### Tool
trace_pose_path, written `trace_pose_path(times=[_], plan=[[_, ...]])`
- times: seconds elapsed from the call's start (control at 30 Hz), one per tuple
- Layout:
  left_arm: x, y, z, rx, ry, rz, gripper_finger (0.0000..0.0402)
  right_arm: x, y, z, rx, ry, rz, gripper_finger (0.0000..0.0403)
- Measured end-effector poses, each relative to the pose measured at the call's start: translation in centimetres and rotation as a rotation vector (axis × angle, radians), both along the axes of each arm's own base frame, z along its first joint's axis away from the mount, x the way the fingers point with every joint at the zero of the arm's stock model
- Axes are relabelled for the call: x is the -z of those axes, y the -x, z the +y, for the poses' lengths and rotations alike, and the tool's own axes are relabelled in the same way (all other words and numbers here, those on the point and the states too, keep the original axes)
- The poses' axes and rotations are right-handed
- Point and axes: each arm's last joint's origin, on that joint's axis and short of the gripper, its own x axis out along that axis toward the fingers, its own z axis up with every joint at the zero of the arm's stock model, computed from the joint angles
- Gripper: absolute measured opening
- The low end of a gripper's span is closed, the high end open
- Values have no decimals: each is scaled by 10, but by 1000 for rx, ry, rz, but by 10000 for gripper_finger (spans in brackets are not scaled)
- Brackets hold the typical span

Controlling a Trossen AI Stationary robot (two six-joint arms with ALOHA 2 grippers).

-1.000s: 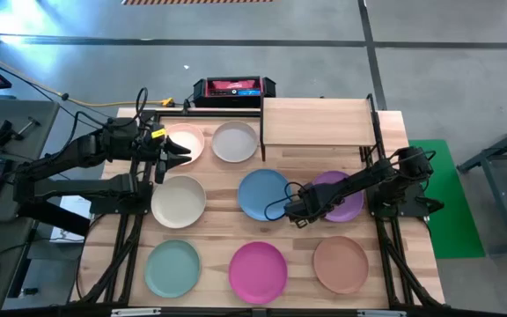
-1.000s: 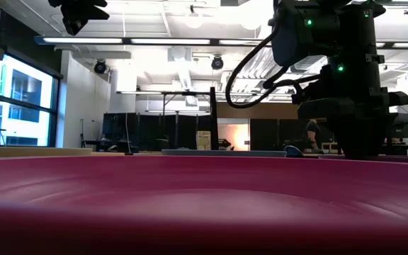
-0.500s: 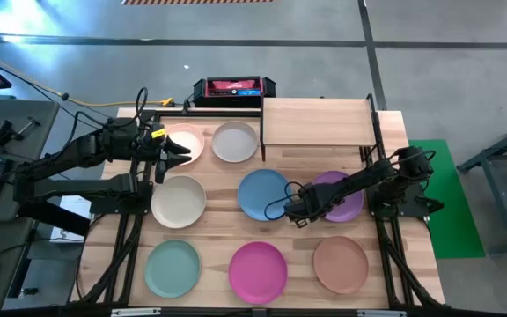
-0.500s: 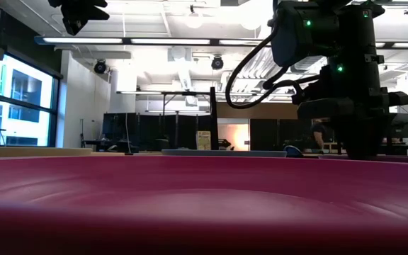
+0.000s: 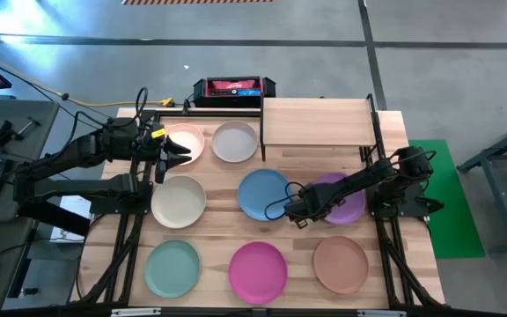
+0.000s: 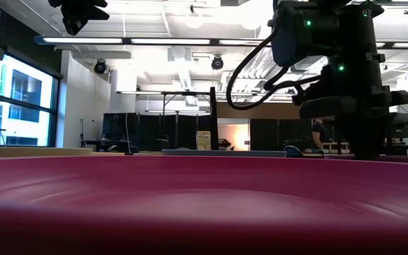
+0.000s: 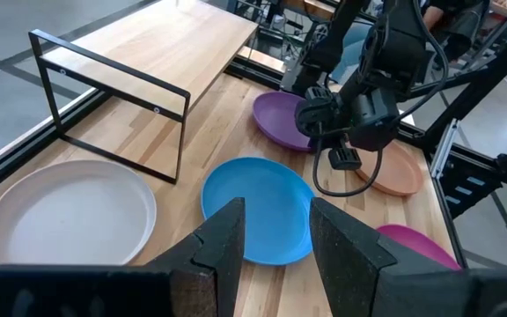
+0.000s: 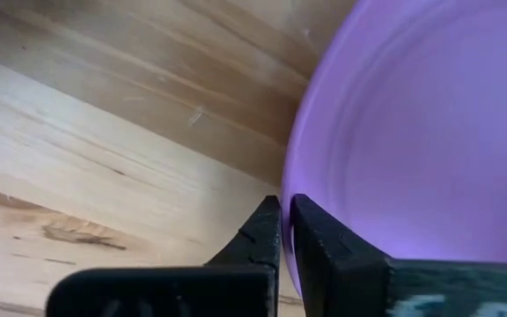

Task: Place and stack plates onto a shelf
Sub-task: Put the purple plate on the shelf

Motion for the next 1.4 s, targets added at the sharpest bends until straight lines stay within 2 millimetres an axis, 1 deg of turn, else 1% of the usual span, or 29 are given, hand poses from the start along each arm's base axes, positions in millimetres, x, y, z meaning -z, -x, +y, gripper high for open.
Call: trace_pose_path(times=[0.27,0.37,0.57,0.9,1.23,1.4], plan=[[0,0,0,0,0,0,117,-1,0,2,20,-29,-4,1],[0,0,0,0,0,0,117,-6,-3,2,19,-29,-6,0],[0,0,0,-2,-1,0,117,-26,-16,5,-9,-8,-62,0],[0,0,0,-3,-1,0,117,-65,-26,5,-36,51,-58,0],[0,0,0,3,-17,2,117,-86,-30,8,-54,51,-66,0],[0,0,0,3,-17,2,117,-112,-34,11,-96,20,-91,0]])
